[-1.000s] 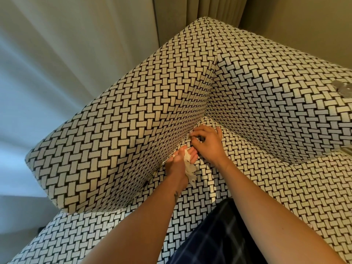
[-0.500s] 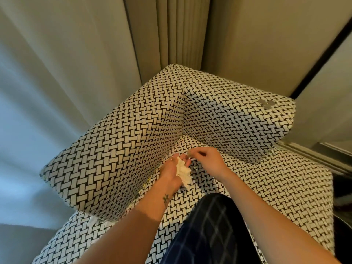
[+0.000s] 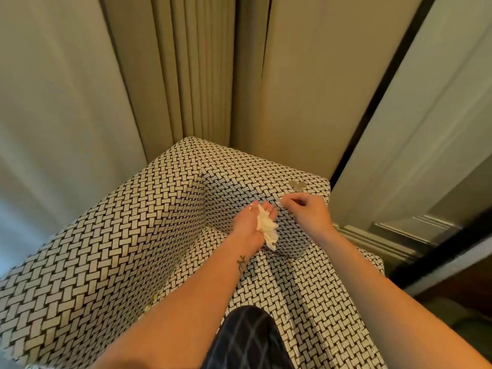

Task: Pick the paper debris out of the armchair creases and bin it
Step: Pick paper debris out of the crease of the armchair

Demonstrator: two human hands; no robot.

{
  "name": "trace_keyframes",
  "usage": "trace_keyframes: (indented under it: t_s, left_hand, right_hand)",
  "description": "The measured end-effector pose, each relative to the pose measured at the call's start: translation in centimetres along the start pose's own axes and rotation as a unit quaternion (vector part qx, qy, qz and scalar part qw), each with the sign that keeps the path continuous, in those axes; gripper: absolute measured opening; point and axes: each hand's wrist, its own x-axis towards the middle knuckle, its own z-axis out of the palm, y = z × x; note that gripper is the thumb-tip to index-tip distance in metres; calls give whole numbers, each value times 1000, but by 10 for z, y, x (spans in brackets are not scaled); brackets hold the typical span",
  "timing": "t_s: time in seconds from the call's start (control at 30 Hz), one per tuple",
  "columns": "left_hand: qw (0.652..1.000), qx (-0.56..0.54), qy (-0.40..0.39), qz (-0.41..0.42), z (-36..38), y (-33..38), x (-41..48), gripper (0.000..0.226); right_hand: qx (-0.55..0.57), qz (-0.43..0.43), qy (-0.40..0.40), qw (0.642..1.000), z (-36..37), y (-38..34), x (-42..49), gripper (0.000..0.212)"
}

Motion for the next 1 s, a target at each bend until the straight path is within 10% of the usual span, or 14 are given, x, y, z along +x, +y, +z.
trace_keyframes:
  t_s: [1.0]
  left_hand:
    - [999, 25, 10, 27, 54, -30, 30, 36]
  right_hand:
    - [-125, 22, 146, 981, -33, 30, 55, 12]
